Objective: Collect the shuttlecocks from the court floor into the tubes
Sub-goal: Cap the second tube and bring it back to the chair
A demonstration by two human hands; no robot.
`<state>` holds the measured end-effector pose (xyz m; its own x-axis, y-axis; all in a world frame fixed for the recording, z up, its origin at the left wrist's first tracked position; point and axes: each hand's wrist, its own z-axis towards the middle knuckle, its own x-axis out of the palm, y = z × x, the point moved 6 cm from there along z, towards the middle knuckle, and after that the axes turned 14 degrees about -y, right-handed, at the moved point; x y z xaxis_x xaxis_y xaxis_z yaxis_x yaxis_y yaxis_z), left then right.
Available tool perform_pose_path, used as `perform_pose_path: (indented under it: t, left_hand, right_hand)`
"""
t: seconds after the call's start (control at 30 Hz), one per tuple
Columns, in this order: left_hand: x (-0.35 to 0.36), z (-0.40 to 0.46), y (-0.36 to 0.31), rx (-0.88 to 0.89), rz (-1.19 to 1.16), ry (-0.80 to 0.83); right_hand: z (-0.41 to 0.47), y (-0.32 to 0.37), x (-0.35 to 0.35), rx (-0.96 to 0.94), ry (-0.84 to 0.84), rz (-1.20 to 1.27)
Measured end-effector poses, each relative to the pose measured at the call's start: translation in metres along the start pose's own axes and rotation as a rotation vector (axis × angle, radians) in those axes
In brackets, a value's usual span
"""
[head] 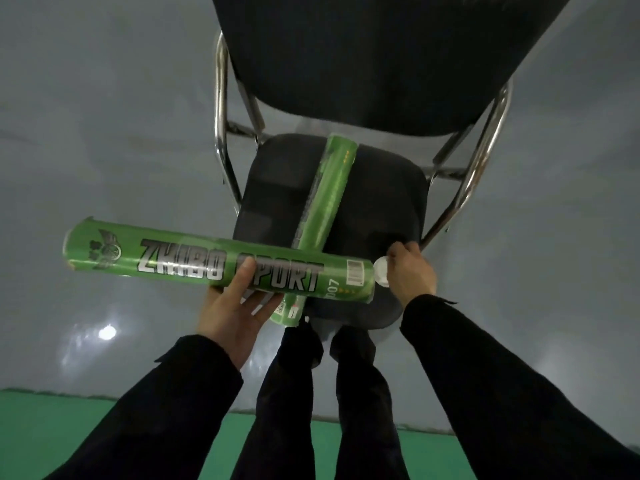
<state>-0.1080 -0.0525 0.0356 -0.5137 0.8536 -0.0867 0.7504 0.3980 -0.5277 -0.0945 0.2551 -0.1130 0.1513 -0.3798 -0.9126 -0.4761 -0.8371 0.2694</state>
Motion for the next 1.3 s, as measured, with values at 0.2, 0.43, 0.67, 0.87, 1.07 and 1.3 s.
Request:
perform_pose_path:
  t: [0.2, 0.43, 0.67, 0.87, 1.07, 1.3]
  left_hand:
    - [-0.010, -0.016, -0.006, -0.066, -0.040, -0.014]
    - [0.011, -0.120, -0.057, -0.049, -0.062, 0.120]
    - [0.044, -0.202, -0.106, 0.056, -0.098, 0.247]
    - [0.067, -0.226, -0.139, 0.105, -0.113, 0.311]
    - [0.094, -0.247, -0.153, 0.126, -0.125, 0.345]
    - [0.096, -0.248, -0.154, 0.165, -0.120, 0.347]
  right_hand:
    - [-0.032, 0.016, -0.068, 0.589, -0.017, 0.888]
    - [-0.109, 0.071, -0.223, 0.487, 0.080, 1.201]
    - [-0.109, 0.088, -0.322, 0.377, -0.014, 1.141]
    - [-0.094, 0.096, -0.381, 0.203, -0.184, 0.904]
    - [-0.095, 0.096, -0.410, 0.210, -0.387, 1.143]
    - [-0.115, 0.091, -0.404, 0.146, -0.400, 1.164]
